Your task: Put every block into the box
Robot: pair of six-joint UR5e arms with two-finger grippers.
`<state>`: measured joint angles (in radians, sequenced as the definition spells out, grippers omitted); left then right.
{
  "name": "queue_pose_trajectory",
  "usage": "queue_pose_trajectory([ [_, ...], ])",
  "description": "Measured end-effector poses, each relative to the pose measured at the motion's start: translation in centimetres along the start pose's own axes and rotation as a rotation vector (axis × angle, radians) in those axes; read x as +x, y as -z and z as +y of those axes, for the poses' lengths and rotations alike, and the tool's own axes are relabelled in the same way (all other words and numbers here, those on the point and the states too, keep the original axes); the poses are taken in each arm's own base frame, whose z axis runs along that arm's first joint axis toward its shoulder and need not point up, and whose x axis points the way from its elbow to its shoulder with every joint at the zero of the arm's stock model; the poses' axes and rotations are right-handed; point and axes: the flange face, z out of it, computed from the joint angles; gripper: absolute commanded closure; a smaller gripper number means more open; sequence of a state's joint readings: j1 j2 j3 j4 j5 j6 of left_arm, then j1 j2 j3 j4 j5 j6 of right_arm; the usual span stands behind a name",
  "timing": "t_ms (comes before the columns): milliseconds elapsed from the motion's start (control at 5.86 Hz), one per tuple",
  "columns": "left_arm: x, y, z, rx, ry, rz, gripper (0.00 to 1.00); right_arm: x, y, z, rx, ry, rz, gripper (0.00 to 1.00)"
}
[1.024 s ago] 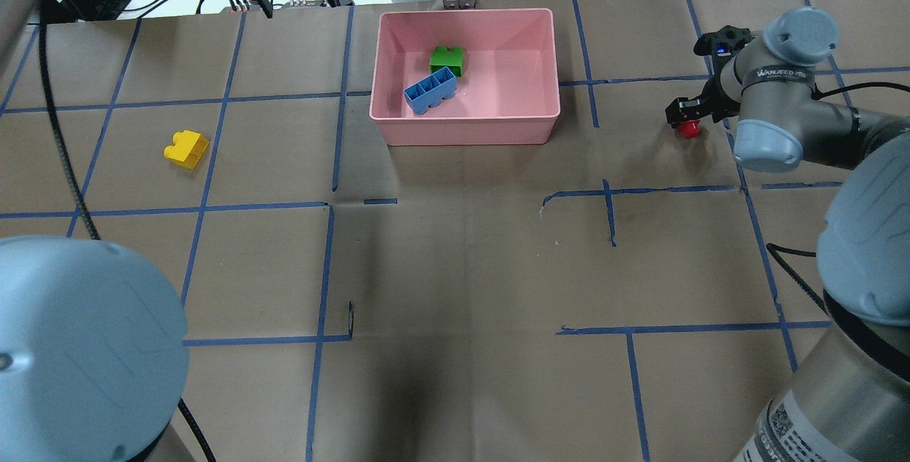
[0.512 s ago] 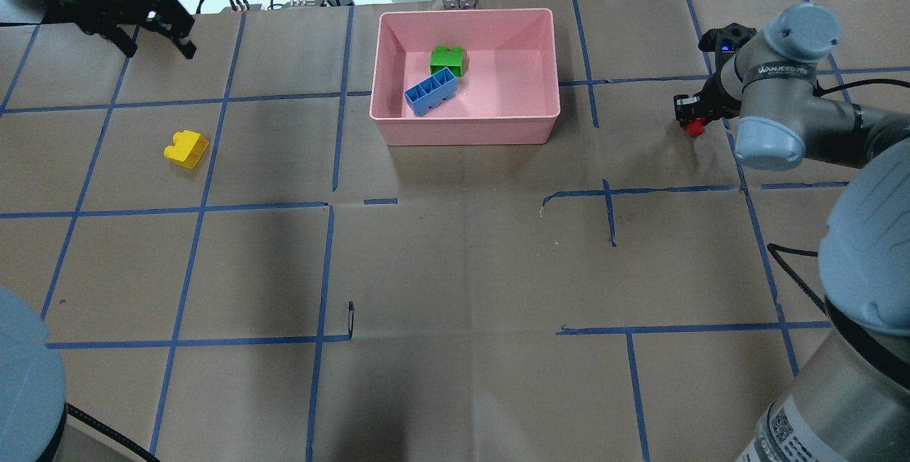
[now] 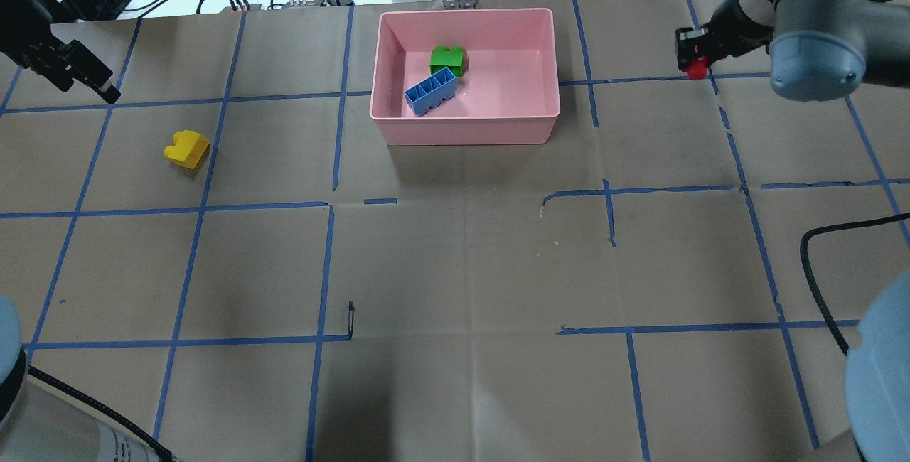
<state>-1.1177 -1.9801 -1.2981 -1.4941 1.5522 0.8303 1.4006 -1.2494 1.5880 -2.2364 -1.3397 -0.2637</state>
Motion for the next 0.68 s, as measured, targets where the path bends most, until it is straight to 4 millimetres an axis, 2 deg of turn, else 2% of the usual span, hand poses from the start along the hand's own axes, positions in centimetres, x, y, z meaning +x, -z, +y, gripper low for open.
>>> queue_pose_trajectory([
  [171, -0.1, -2.3, -1.9, 0.009, -0.017, -0.011, 0.01, -8.0, 2.5, -2.9, 0.082, 0.099, -0.162, 0.97],
  [341, -0.1, -5.3, -3.7, 0.006, -0.035, -0.012, 0.01, -15.5, 2.2, -5.3, 0.132, 0.151, -0.292, 0.95],
  [512, -0.6, -8.5, -4.7, -0.001, -0.042, -0.008, 0.01, -21.1, -0.6, -7.1, 0.168, 0.169, -0.361, 0.81],
  [683, -1.3, -11.7, -5.2, 0.0, -0.044, -0.011, 0.01, -24.5, -4.4, -7.4, 0.18, 0.186, -0.39, 0.1],
])
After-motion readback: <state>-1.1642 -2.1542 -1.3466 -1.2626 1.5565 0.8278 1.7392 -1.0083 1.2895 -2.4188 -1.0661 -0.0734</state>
